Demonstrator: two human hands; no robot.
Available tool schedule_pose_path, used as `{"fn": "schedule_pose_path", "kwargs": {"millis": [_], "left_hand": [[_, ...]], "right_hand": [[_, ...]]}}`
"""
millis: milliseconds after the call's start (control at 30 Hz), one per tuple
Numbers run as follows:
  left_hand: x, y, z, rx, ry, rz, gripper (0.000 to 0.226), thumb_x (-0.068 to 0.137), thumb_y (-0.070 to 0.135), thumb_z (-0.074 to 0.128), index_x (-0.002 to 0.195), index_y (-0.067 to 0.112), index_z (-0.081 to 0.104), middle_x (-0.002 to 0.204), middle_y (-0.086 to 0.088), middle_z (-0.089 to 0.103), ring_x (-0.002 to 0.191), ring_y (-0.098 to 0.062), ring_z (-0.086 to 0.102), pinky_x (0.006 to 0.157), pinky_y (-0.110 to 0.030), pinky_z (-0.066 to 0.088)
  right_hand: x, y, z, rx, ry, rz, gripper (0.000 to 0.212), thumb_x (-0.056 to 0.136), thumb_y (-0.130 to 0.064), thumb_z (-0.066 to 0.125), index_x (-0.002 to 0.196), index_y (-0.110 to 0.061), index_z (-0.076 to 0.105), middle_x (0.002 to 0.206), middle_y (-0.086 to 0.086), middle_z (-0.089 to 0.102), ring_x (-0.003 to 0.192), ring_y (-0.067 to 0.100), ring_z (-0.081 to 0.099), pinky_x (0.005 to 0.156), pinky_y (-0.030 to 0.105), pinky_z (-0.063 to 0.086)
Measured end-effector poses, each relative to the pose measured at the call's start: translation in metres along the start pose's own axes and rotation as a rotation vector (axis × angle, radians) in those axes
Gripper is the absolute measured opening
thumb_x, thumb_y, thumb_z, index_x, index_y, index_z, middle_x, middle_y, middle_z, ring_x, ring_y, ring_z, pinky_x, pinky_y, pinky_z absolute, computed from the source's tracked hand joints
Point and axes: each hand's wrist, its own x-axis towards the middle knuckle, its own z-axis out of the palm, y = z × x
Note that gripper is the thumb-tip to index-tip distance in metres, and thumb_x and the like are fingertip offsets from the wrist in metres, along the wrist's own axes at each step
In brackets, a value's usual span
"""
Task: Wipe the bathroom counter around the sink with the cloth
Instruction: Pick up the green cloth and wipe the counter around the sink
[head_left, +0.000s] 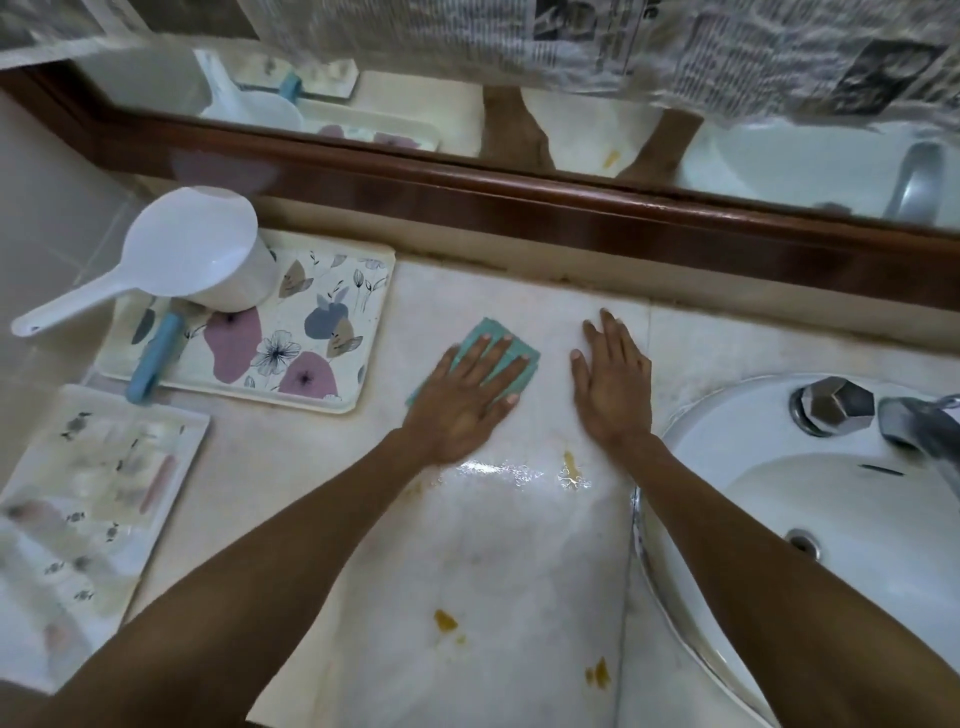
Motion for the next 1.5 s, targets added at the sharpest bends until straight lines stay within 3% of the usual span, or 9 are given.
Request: {"fn": "schedule_pose_path", "kwargs": {"millis": [100, 333, 600, 833, 967, 1100, 1233, 1400, 1500], "left_hand": [[-0.005, -0.032, -0.009, 0.033, -0.034, 0.055, 0.052, 0.108, 0.046, 0.018, 0.16, 0.037, 0.016, 0.169, 0.005, 0.008, 0.156, -0.016, 0.003, 0.126, -0.043, 0.003], [0.083, -0.025, -0.023, -0.059, 0.052, -0.417, 0.057, 0.107, 0.046, 0.012, 0.161, 0.03, 0.007, 0.17, -0.003, 0.004, 0.157, -0.025, -0.002, 0.125, -0.047, -0.002], [-0.01, -0.027, -0.013, 0.06, -0.019, 0.069, 0.052, 0.109, 0.044, 0.02, 0.16, 0.037, 0.015, 0.169, 0.006, 0.005, 0.156, -0.016, 0.001, 0.125, -0.042, 0.003], [0.076, 0.007, -0.014, -0.073, 0.13, -0.565, 0.057, 0.106, 0.045, 0.012, 0.161, 0.031, 0.004, 0.17, -0.001, 0.0, 0.157, -0.027, -0.001, 0.124, -0.05, -0.003], [0.066, 0.07, 0.005, 0.0, -0.01, -0.157, 0.056, 0.107, 0.045, 0.017, 0.161, 0.035, 0.006, 0.17, 0.003, 0.0, 0.157, -0.023, -0.001, 0.125, -0.047, -0.002], [0.025, 0.024, 0.004, 0.061, -0.033, 0.182, 0.054, 0.106, 0.05, 0.014, 0.159, 0.04, 0.014, 0.169, 0.007, 0.008, 0.156, -0.016, 0.002, 0.124, -0.041, 0.003], [0.042, -0.014, -0.009, 0.062, 0.067, -0.12, 0.055, 0.106, 0.048, 0.015, 0.16, 0.037, 0.017, 0.169, 0.002, 0.014, 0.156, -0.023, 0.01, 0.124, -0.05, 0.012], [0.107, 0.094, 0.009, -0.132, 0.186, -0.615, 0.057, 0.107, 0.041, 0.015, 0.162, 0.026, 0.007, 0.17, -0.004, 0.0, 0.156, -0.029, -0.001, 0.123, -0.051, -0.002], [0.114, 0.149, 0.024, -0.103, 0.066, -0.406, 0.058, 0.107, 0.043, 0.015, 0.162, 0.028, 0.003, 0.17, -0.003, -0.004, 0.156, -0.028, -0.006, 0.124, -0.05, -0.006]], "right_hand": [[0.0, 0.001, 0.0, -0.001, 0.004, 0.001, 0.049, 0.104, -0.038, 0.033, 0.148, -0.019, 0.038, 0.163, 0.001, 0.024, 0.15, 0.02, 0.02, 0.117, 0.042, 0.023], [-0.001, 0.007, 0.001, 0.005, 0.0, -0.03, 0.049, 0.104, -0.036, 0.034, 0.15, -0.019, 0.036, 0.163, 0.002, 0.024, 0.151, 0.02, 0.018, 0.118, 0.038, 0.018], [0.0, 0.02, -0.015, 0.028, -0.098, -0.094, 0.051, 0.103, -0.04, 0.035, 0.151, -0.022, 0.033, 0.164, 0.0, 0.02, 0.151, 0.018, 0.016, 0.119, 0.039, 0.018], [-0.002, 0.05, -0.046, -0.009, -0.16, -0.088, 0.045, 0.104, -0.041, 0.034, 0.139, -0.017, 0.047, 0.158, 0.005, 0.033, 0.145, 0.023, 0.03, 0.115, 0.043, 0.024], [-0.015, 0.077, -0.059, -0.017, -0.035, 0.05, 0.048, 0.102, -0.043, 0.031, 0.133, -0.012, 0.053, 0.152, 0.012, 0.041, 0.139, 0.03, 0.039, 0.112, 0.048, 0.031], [-0.025, 0.088, -0.057, 0.011, 0.061, 0.125, 0.049, 0.102, -0.043, 0.03, 0.129, -0.011, 0.056, 0.149, 0.013, 0.044, 0.138, 0.029, 0.039, 0.113, 0.046, 0.028], [-0.031, 0.091, -0.049, 0.031, 0.159, 0.196, 0.052, 0.1, -0.043, 0.024, 0.124, -0.012, 0.058, 0.147, 0.015, 0.046, 0.137, 0.03, 0.038, 0.116, 0.043, 0.025], [-0.033, 0.088, -0.043, -0.028, 0.204, 0.245, 0.046, 0.102, -0.036, 0.026, 0.124, -0.012, 0.058, 0.145, 0.016, 0.047, 0.134, 0.032, 0.039, 0.117, 0.045, 0.024], [-0.038, 0.09, -0.043, -0.007, 0.219, 0.266, 0.044, 0.103, -0.028, 0.026, 0.125, -0.009, 0.058, 0.146, 0.017, 0.046, 0.136, 0.032, 0.038, 0.12, 0.044, 0.019]]}}
